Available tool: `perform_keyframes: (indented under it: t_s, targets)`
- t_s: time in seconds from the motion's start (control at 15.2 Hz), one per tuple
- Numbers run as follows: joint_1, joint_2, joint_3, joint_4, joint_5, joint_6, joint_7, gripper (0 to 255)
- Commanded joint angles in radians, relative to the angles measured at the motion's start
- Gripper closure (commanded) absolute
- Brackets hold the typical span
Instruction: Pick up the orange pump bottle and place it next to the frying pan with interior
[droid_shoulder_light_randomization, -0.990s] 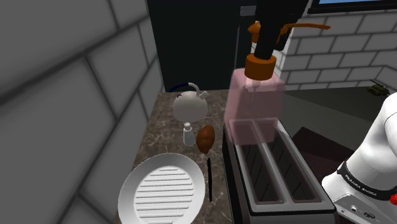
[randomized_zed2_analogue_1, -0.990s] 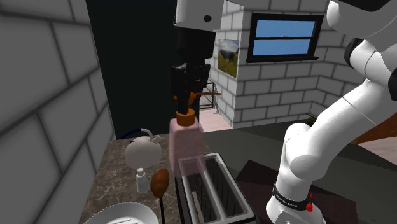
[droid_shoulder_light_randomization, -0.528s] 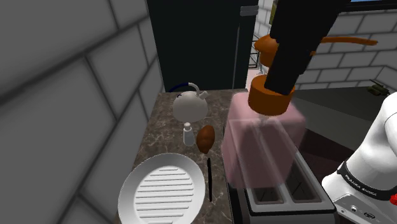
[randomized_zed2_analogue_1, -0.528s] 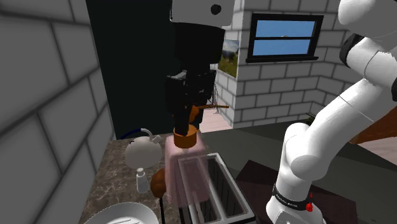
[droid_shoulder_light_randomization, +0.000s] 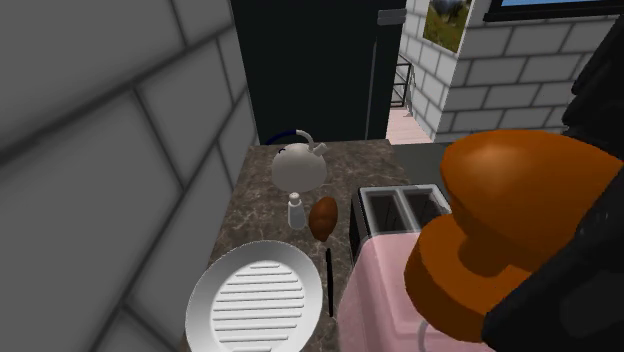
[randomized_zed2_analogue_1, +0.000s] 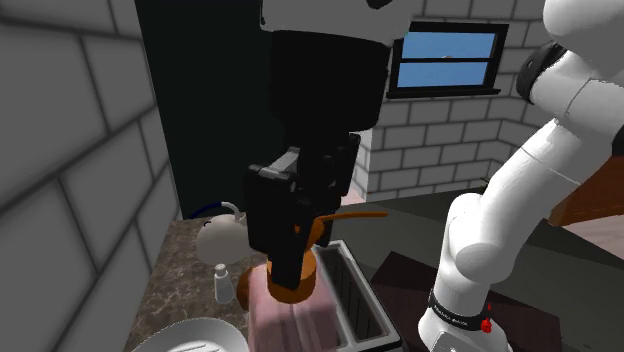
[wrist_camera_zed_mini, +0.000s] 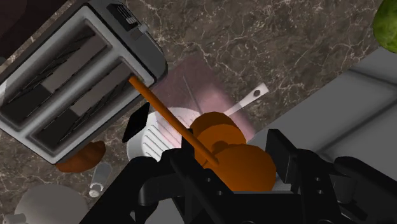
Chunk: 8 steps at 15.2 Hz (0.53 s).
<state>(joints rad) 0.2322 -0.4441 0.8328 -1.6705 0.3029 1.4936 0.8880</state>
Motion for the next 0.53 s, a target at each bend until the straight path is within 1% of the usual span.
perform_keyframes:
  t_s: [0.0, 0.13, 0.26, 0.33, 0.4, 0.46]
  targets:
    - [-0.021, 0.049, 0.089, 0.060, -0.020, 0.001, 0.077, 255]
    - [-0.052, 0.107, 0.189, 0.119, -0.055, 0.003, 0.151, 255]
    - [-0.102, 0.182, 0.324, 0.184, -0.114, 0.004, 0.237, 255]
    - [-0.141, 0.234, 0.419, 0.220, -0.161, 0.004, 0.289, 255]
    - [-0.194, 0.290, 0.531, 0.251, -0.216, 0.003, 0.342, 255]
    - [-0.180, 0.267, 0.500, 0.229, -0.193, 0.017, 0.327, 255]
